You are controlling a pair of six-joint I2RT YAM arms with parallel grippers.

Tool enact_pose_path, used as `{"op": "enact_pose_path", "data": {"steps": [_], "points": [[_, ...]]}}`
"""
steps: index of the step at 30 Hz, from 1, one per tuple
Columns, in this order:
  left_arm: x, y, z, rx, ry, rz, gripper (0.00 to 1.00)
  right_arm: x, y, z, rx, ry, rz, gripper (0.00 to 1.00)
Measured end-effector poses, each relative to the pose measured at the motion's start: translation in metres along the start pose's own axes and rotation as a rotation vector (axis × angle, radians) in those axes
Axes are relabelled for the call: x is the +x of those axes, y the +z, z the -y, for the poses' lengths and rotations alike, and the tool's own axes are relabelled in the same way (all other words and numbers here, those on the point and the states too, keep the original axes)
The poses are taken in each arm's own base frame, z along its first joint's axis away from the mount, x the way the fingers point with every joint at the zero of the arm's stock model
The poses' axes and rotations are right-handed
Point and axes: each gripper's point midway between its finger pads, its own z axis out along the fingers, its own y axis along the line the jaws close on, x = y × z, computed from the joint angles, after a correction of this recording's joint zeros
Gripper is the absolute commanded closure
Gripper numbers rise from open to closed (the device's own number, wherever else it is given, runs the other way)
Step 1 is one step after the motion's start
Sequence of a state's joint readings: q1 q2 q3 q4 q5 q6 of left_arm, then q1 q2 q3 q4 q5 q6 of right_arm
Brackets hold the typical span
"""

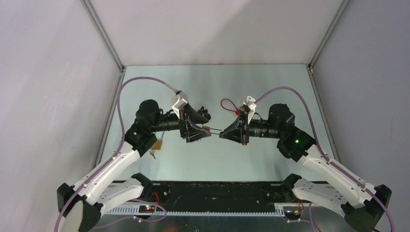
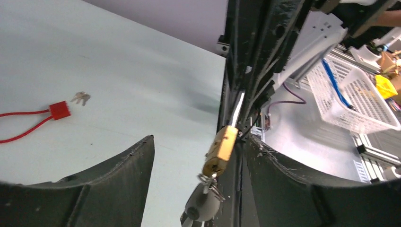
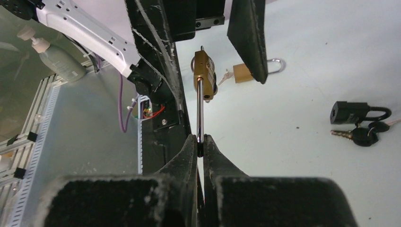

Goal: Lock with the key
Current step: Lock the lock.

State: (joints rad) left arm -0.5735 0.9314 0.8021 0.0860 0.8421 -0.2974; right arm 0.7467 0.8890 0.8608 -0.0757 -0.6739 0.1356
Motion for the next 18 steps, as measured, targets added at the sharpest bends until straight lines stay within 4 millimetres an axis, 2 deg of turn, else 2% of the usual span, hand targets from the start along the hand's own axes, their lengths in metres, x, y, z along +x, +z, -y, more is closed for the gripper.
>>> {"op": "enact_pose_path", "data": {"steps": [1,4,7,9,10,11,14,18], "points": [[0.002,0.001,0.002,0.013,-0.003,-0.007,0.33,0.001,0.000,0.000,0.000,0.009,-0.011,1.00],[0.001,0.000,0.014,0.073,0.021,-0.009,0.52,0.003,-0.001,-0.002,-0.001,0.034,-0.044,1.00],[0.000,-0.001,0.024,0.121,0.042,-0.011,0.59,0.003,-0.003,-0.004,-0.004,0.050,-0.063,1.00],[0.000,-0.001,0.026,0.137,0.054,-0.012,0.52,0.003,-0.004,-0.005,-0.003,0.058,-0.074,1.00],[0.000,-0.001,0.027,0.143,0.058,-0.011,0.39,0.003,-0.004,-0.005,-0.002,0.063,-0.081,1.00],[-0.001,-0.001,0.028,0.147,0.061,-0.011,0.31,0.003,-0.004,-0.006,0.000,0.068,-0.088,1.00],[-0.002,-0.002,0.030,0.155,0.084,-0.005,0.28,0.004,-0.005,-0.007,0.001,0.080,-0.107,1.00],[-0.003,-0.004,0.032,0.158,0.095,0.001,0.36,0.004,-0.006,-0.008,-0.003,0.095,-0.126,1.00]]}}
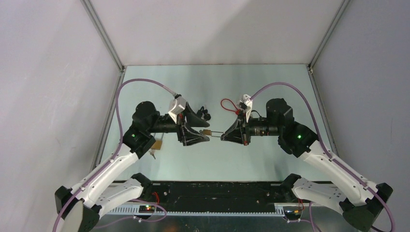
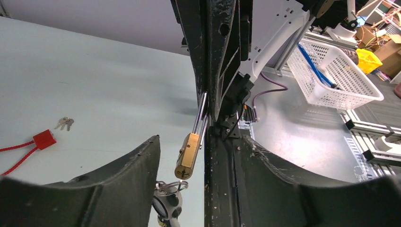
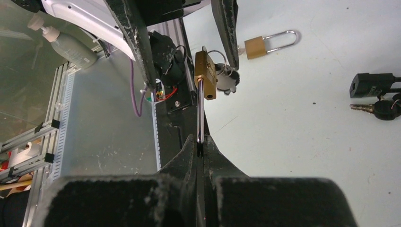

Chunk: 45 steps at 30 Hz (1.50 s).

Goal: Lock with the key
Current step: Lock the lock.

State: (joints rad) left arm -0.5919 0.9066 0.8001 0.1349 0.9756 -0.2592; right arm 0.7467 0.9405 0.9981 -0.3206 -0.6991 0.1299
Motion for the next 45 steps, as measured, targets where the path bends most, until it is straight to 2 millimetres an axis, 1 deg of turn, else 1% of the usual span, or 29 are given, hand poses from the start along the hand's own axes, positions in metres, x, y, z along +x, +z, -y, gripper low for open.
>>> {"op": "enact_pose_path", "data": {"steps": [3,10,14,15,16,17,20,22,25,26,27,28,29,31,36,37,41,42,43,44,45], "points": [[0.000,0.000,0.001,0.005,0.003,-0.001,0.43,0.002,-0.001,-0.002,-0.007,0.009,-0.011,1.00],[0.004,0.002,0.000,0.023,-0.005,-0.013,0.50,0.000,-0.001,-0.008,-0.040,0.007,-0.013,1.00],[0.009,0.004,-0.003,0.027,-0.023,-0.026,0.65,-0.003,-0.001,-0.011,-0.057,0.003,-0.012,1.00],[0.010,0.004,-0.003,0.030,-0.026,-0.029,0.71,-0.003,-0.001,-0.012,-0.058,0.003,-0.012,1.00],[0.010,0.004,-0.002,0.036,-0.026,-0.031,0.75,-0.003,-0.001,-0.012,-0.059,0.003,-0.013,1.00],[0.011,0.004,-0.001,0.042,-0.027,-0.033,0.82,-0.003,-0.001,-0.012,-0.059,0.004,-0.013,1.00],[0.011,0.004,0.003,0.063,-0.021,-0.035,0.98,-0.003,-0.001,-0.009,-0.051,0.009,-0.015,1.00],[0.011,0.004,0.003,0.066,-0.019,-0.034,1.00,-0.003,-0.001,-0.009,-0.051,0.009,-0.015,1.00],[0.012,0.003,0.004,0.061,-0.017,-0.031,1.00,-0.003,-0.001,-0.009,-0.052,0.010,-0.015,1.00],[0.012,0.002,0.004,0.060,-0.017,-0.031,1.00,-0.003,-0.001,-0.009,-0.052,0.010,-0.015,0.98],[0.012,0.002,0.005,0.058,-0.015,-0.029,1.00,-0.003,-0.001,-0.009,-0.052,0.009,-0.015,0.86],[0.011,0.002,0.005,0.055,-0.012,-0.026,1.00,-0.003,-0.001,-0.009,-0.051,0.009,-0.015,0.78],[0.010,0.001,0.005,0.051,-0.009,-0.023,1.00,-0.003,-0.001,-0.009,-0.051,0.006,-0.014,0.65],[0.009,0.001,0.005,0.042,-0.009,-0.019,1.00,-0.003,-0.002,-0.008,-0.047,0.005,-0.013,0.55],[0.000,-0.001,-0.001,-0.034,-0.042,0.015,1.00,-0.007,-0.002,-0.003,-0.015,-0.006,0.000,0.45],[-0.002,-0.002,-0.001,-0.046,-0.049,0.021,1.00,-0.008,-0.003,-0.002,-0.010,-0.008,0.007,0.42],[-0.010,-0.004,0.000,-0.072,-0.075,0.047,1.00,-0.021,-0.007,-0.002,0.000,-0.021,0.055,0.33],[-0.012,-0.004,0.001,-0.073,-0.078,0.050,1.00,-0.025,-0.009,-0.003,0.002,-0.024,0.071,0.28],[-0.013,-0.004,0.002,-0.072,-0.080,0.053,1.00,-0.028,-0.010,-0.004,0.002,-0.027,0.084,0.26],[-0.015,-0.005,0.004,-0.072,-0.082,0.057,1.00,-0.033,-0.011,-0.005,0.001,-0.033,0.101,0.18],[-0.016,-0.005,0.004,-0.071,-0.082,0.060,1.00,-0.035,-0.012,-0.006,-0.001,-0.031,0.110,0.15]]}}
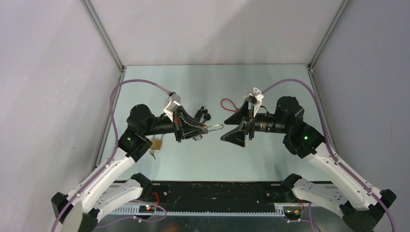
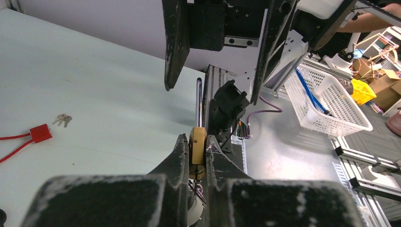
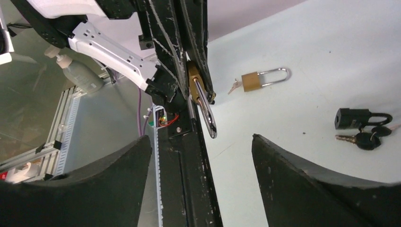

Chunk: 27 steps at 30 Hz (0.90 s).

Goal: Lock with the key
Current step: Lock the lock.

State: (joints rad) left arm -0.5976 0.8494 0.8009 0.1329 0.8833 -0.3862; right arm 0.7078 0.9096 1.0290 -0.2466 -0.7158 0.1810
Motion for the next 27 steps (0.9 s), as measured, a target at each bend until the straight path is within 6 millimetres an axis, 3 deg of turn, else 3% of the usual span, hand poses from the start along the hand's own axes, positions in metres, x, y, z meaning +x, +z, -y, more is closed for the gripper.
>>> {"op": "enact_pose_path", "data": {"steps": [2,6,19,27], "points": [[-0.001,-0.001,0.001,0.000,-0.004,0.003,1.00,-0.007,-0.001,-0.005,-0.016,-0.003,0.026,0.14],[-0.004,-0.001,0.004,0.004,-0.008,0.007,1.00,-0.019,-0.002,-0.012,-0.041,-0.016,0.069,0.24],[-0.017,0.001,0.024,0.058,0.012,0.019,1.00,-0.029,0.003,-0.015,-0.073,-0.012,0.103,0.99],[-0.016,0.004,0.023,0.061,-0.001,0.009,1.00,-0.030,0.003,-0.017,-0.087,-0.018,0.103,1.00]]}}
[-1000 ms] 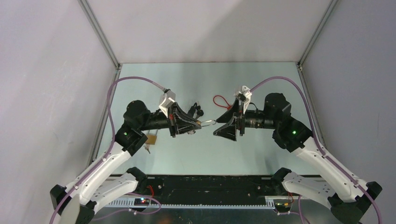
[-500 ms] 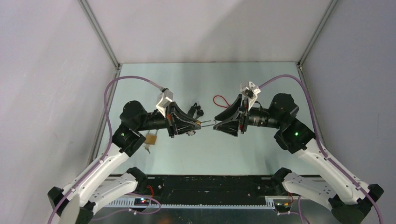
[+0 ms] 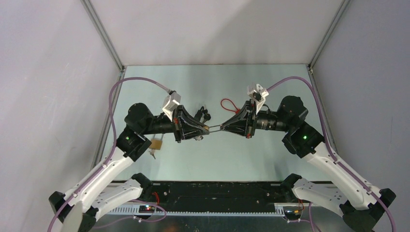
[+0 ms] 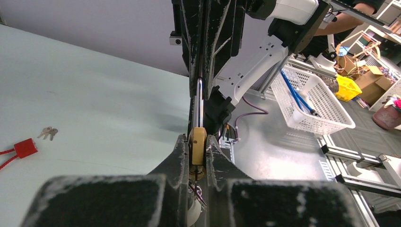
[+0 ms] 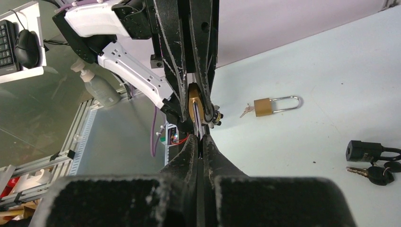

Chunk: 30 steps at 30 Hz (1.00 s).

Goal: Lock with the key
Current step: Lock the lock.

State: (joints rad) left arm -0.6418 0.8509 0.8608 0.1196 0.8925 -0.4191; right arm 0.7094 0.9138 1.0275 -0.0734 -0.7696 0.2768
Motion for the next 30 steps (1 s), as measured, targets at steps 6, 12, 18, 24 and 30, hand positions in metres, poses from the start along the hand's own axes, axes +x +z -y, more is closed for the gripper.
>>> {"op": "enact_pose_path", "data": {"steps": [6,12,18,24,30], "points": [[-0.001,0.001,0.002,-0.001,-0.008,-0.006,1.00,0.001,0.005,0.000,0.015,-0.022,0.021,1.00],[-0.005,0.004,0.005,-0.010,-0.015,0.000,1.00,-0.003,0.012,-0.001,0.055,-0.096,0.054,1.00],[-0.007,0.003,-0.002,-0.057,-0.029,0.010,1.00,-0.006,0.016,0.008,0.120,-0.151,0.095,1.00],[-0.011,0.001,-0.008,-0.104,-0.032,0.029,1.00,-0.010,0.023,0.010,0.117,-0.163,0.120,1.00],[-0.023,0.002,-0.008,-0.128,-0.035,0.056,1.00,-0.024,0.028,0.009,0.130,-0.190,0.178,1.00]]}}
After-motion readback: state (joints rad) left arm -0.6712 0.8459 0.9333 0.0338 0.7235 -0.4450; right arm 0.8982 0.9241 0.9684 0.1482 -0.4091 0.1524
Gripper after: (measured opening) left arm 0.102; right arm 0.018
